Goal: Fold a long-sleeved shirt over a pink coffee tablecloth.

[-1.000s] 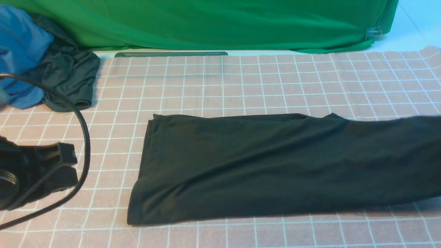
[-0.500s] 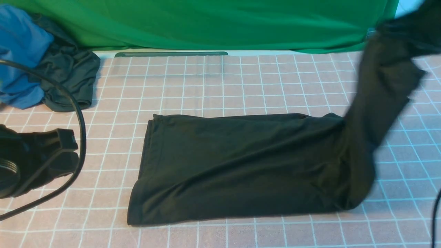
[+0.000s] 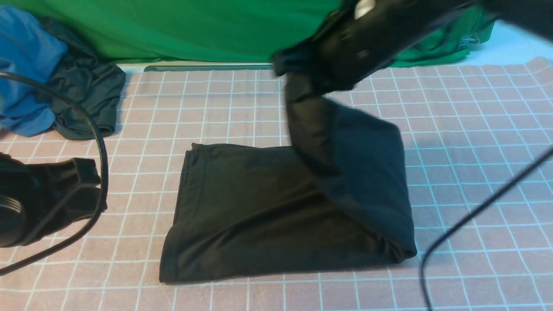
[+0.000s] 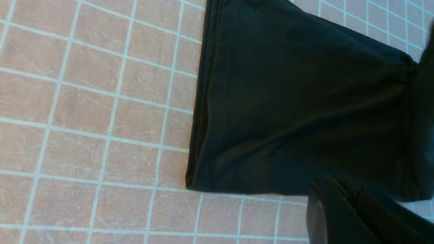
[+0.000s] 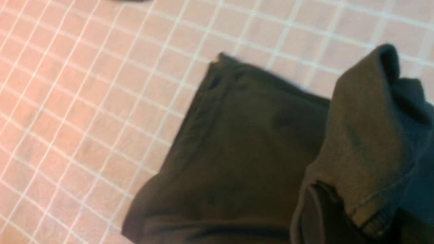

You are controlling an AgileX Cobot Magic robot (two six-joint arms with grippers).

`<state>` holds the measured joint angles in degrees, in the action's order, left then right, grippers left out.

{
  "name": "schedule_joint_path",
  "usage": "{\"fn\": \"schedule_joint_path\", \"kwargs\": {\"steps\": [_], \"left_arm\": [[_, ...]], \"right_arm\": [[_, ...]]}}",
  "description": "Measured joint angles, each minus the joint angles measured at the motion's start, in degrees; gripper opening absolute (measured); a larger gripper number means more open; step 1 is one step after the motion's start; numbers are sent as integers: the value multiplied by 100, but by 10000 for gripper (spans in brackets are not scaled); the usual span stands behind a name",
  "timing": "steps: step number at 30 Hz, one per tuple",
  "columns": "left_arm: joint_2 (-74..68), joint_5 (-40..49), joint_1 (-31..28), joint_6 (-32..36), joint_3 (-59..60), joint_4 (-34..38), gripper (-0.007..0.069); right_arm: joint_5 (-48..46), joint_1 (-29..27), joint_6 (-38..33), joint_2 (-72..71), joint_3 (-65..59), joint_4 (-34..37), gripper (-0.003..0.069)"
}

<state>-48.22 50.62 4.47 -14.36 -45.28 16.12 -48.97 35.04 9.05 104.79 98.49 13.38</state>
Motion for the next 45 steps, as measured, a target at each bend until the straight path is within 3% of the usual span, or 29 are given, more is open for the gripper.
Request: {"fn": "schedule_joint_path", "kwargs": {"steps": [10, 20, 23, 29, 32, 35, 37, 40, 42, 45], "left_arm": [[0, -13, 0, 106, 0, 121, 13], [0, -36, 0, 149, 0, 123, 13], [0, -42, 0, 153, 0, 123, 13], [0, -28, 0, 153, 0, 123, 13], [0, 1, 0, 153, 0, 123, 13], [-6, 39, 0, 153, 0, 128, 13], [-88, 46, 0, 153, 0, 218, 13], [-348, 31, 0, 420, 0, 586, 13], [-699, -24, 0, 847, 0, 1060, 13], [-1185, -140, 8, 1309, 0, 1592, 13]], "right_arm": [[271, 554, -20, 1004, 383, 264, 110], [1172, 830, -37, 1808, 387, 732, 149], [1425, 883, -32, 1932, 389, 815, 226], [1242, 922, -508, 1984, 715, 869, 531], [640, 889, -840, 1926, 1000, 710, 563], [-594, 826, -1071, 1703, 1463, -95, 487], [-1461, 806, -1100, 1528, 1710, -945, 339], [-1916, 724, -1100, 1183, 1782, -1806, 116], [-1993, 602, -1100, 926, 1787, -1980, 50], [-2031, 402, -1100, 598, 1764, -1902, 36]]}}
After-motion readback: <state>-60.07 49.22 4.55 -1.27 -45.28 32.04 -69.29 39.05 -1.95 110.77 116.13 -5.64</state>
